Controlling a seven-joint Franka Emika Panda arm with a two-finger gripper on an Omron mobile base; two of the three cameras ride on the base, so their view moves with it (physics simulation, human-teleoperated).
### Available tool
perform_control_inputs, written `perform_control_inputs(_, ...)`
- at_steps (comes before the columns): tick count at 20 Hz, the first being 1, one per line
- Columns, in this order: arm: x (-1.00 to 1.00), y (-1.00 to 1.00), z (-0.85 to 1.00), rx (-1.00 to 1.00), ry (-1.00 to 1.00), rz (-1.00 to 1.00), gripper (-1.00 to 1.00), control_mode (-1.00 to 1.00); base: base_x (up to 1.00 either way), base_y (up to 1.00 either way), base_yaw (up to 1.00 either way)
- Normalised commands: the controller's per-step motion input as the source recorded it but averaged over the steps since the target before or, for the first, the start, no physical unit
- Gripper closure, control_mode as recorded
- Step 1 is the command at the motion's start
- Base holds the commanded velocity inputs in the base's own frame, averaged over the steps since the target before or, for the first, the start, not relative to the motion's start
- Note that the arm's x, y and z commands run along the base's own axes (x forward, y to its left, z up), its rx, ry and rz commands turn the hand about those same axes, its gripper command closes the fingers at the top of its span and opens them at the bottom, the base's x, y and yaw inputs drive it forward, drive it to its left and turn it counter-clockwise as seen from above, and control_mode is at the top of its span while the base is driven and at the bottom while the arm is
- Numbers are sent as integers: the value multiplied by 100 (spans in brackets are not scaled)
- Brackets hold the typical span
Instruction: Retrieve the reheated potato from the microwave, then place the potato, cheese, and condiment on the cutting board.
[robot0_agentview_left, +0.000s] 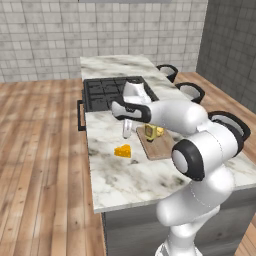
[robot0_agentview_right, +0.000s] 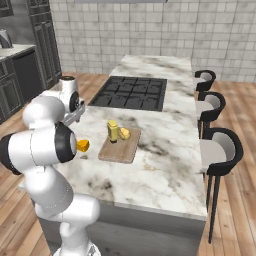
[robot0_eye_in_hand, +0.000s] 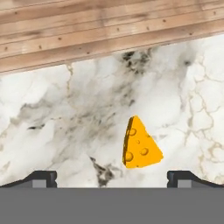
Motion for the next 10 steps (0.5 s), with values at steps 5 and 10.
perform_control_inputs(5,19,9,-37,-3,0,4,-100,-100,0,0,0)
perform_control_inputs(10,13,5,-35,-6,-1,5,-100,-100,0,0,0)
